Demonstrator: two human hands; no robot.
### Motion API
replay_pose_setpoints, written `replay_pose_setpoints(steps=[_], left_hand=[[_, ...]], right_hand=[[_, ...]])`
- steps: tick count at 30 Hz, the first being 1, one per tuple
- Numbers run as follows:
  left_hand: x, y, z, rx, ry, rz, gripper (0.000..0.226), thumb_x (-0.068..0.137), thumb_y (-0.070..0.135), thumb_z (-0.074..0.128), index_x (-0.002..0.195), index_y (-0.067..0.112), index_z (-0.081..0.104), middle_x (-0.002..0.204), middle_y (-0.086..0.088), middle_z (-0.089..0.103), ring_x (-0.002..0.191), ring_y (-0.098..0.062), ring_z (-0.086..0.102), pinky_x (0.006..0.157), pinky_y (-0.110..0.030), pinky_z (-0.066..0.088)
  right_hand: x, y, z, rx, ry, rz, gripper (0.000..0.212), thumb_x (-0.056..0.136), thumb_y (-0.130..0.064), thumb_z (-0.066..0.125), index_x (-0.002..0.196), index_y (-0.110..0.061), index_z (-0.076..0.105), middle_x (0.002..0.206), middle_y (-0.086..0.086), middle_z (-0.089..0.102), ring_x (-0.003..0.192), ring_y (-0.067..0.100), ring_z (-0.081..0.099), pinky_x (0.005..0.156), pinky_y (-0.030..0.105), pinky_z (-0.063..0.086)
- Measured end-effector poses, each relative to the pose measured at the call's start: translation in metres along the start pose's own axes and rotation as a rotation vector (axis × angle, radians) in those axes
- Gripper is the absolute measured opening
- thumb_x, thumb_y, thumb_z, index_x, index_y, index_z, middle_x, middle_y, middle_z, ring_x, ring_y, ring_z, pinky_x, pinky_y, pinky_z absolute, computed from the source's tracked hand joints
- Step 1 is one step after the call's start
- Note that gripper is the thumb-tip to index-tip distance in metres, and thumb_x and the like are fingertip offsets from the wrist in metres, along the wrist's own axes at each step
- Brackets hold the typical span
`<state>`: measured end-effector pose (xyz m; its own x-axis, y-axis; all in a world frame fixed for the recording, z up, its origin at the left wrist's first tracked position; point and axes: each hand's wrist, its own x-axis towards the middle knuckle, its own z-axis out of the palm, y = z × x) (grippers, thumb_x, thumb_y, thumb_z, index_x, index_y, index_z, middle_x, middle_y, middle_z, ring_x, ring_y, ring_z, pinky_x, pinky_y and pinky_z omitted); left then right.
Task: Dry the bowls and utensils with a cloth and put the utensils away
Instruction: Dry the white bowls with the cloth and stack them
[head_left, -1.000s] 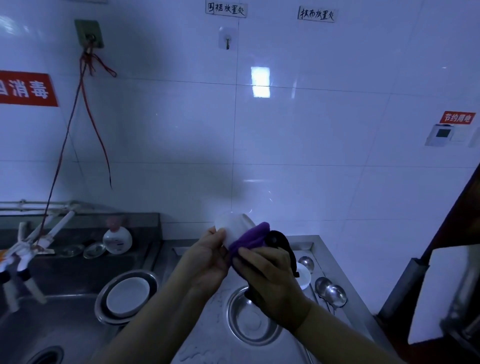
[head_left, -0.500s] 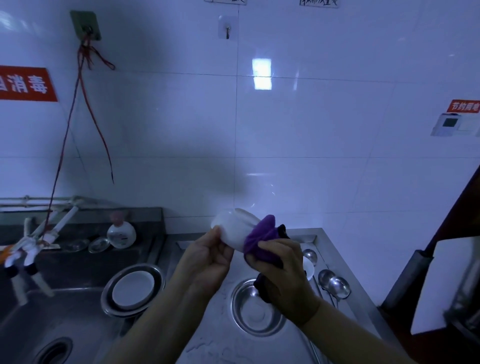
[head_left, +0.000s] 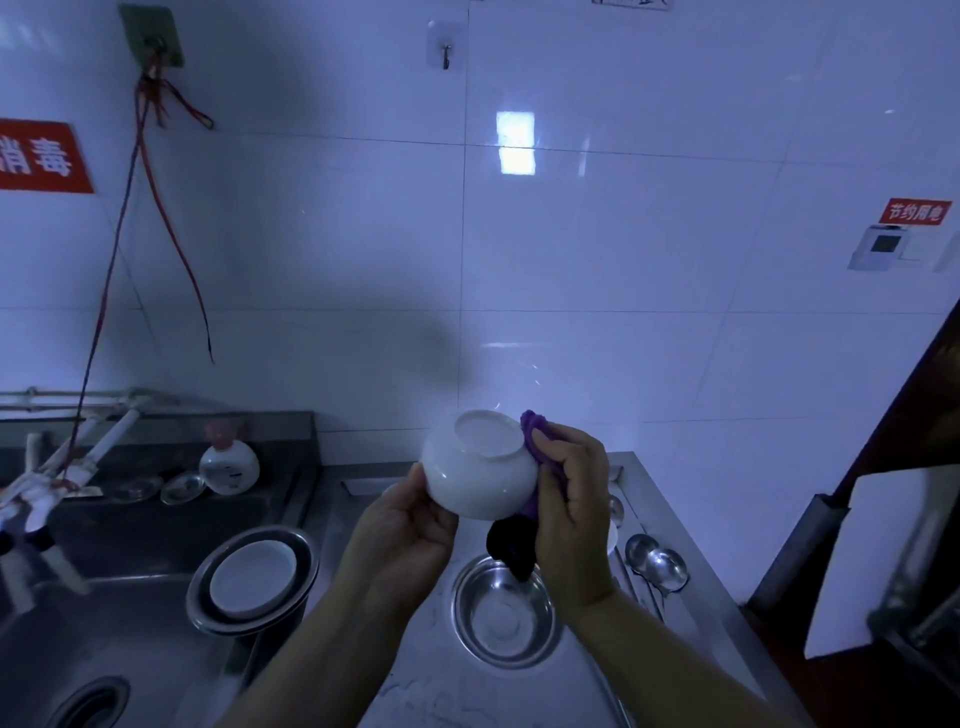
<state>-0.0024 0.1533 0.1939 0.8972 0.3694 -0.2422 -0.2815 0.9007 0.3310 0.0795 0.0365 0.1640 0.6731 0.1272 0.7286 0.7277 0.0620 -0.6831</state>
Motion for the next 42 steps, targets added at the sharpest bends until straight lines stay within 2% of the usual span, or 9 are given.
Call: replay_pose_setpoints(steps=[4,7,10,15,19,23,27,36,42], left_hand=[[-0.002,0.001,0.000,-0.049,-0.028,-0.013,0.020,0.071,0.006,0.056,0.072,-0.007,0.072,0.082,-0.017,0.073,0.072,-0.022,0.073,0.058,-0.031,0.060],[0.001,0.000,-0.005,-0.041,-0.002,0.001,0.020,0.077,0.004,0.053,0.090,-0.007,0.065,0.086,-0.019,0.072,0.080,-0.025,0.072,0.060,-0.034,0.060],[0.004,-0.001,-0.011,0.003,-0.020,-0.021,0.029,0.078,0.005,0.053,0.104,-0.005,0.058,0.097,-0.020,0.070,0.087,-0.026,0.070,0.069,-0.040,0.059],[0.012,0.006,-0.031,0.194,-0.058,0.008,0.035,0.084,0.009,0.051,0.118,-0.002,0.054,0.111,-0.014,0.065,0.100,-0.021,0.064,0.082,-0.034,0.055],[0.012,0.015,-0.042,0.445,-0.174,0.065,0.029,0.086,0.012,0.046,0.108,0.001,0.061,0.105,-0.014,0.068,0.094,-0.021,0.067,0.082,-0.032,0.057],[0.008,0.019,-0.046,0.689,-0.200,0.127,0.024,0.086,0.013,0.046,0.100,0.003,0.061,0.095,-0.013,0.069,0.085,-0.021,0.065,0.079,-0.033,0.051],[0.004,0.017,-0.045,0.924,-0.212,0.185,0.022,0.091,0.008,0.043,0.101,0.008,0.063,0.093,-0.009,0.069,0.083,-0.017,0.064,0.068,-0.024,0.052],[0.000,0.019,-0.050,1.115,-0.131,0.233,0.022,0.095,0.013,0.041,0.104,0.015,0.061,0.109,-0.010,0.061,0.099,-0.027,0.059,0.081,-0.040,0.052],[-0.001,0.030,-0.058,1.106,-0.114,0.255,0.020,0.095,0.013,0.042,0.099,0.016,0.061,0.105,-0.010,0.061,0.096,-0.029,0.057,0.081,-0.041,0.049]], right_hand=[[-0.020,-0.001,0.010,-0.136,0.046,-0.134,0.026,0.089,-0.011,0.044,0.109,-0.004,0.060,0.124,0.010,0.046,0.118,0.023,0.043,0.103,0.031,0.038],[-0.035,-0.002,0.013,-0.144,0.015,-0.173,0.028,0.088,-0.011,0.045,0.114,-0.015,0.053,0.127,0.005,0.040,0.120,0.018,0.040,0.105,0.022,0.034],[-0.032,0.001,0.013,-0.052,0.025,-0.037,0.025,0.089,-0.008,0.047,0.111,-0.016,0.055,0.124,0.011,0.043,0.117,0.020,0.044,0.102,0.026,0.040],[-0.010,0.002,0.006,0.110,-0.036,0.229,0.026,0.086,-0.007,0.043,0.101,-0.024,0.056,0.110,0.005,0.049,0.104,0.005,0.048,0.092,0.013,0.039],[-0.001,0.009,0.002,0.078,-0.143,0.258,0.025,0.088,-0.004,0.044,0.097,-0.023,0.057,0.104,-0.002,0.052,0.100,0.009,0.050,0.088,0.019,0.041],[0.001,0.010,0.005,-0.003,-0.168,0.133,0.032,0.089,-0.003,0.043,0.101,-0.027,0.060,0.108,-0.006,0.056,0.106,0.020,0.051,0.091,0.028,0.043],[-0.002,0.011,0.010,-0.154,-0.152,-0.092,0.025,0.090,-0.007,0.047,0.108,-0.011,0.065,0.114,-0.002,0.058,0.108,0.019,0.050,0.091,0.032,0.044],[-0.016,0.012,0.026,-0.401,-0.313,-0.592,0.034,0.097,-0.025,0.045,0.127,-0.010,0.047,0.132,0.005,0.049,0.119,0.020,0.046,0.101,0.034,0.040],[-0.004,0.012,0.042,-0.187,-0.295,-0.226,0.032,0.094,-0.017,0.047,0.126,-0.014,0.054,0.137,0.006,0.048,0.125,0.020,0.047,0.105,0.037,0.039]])
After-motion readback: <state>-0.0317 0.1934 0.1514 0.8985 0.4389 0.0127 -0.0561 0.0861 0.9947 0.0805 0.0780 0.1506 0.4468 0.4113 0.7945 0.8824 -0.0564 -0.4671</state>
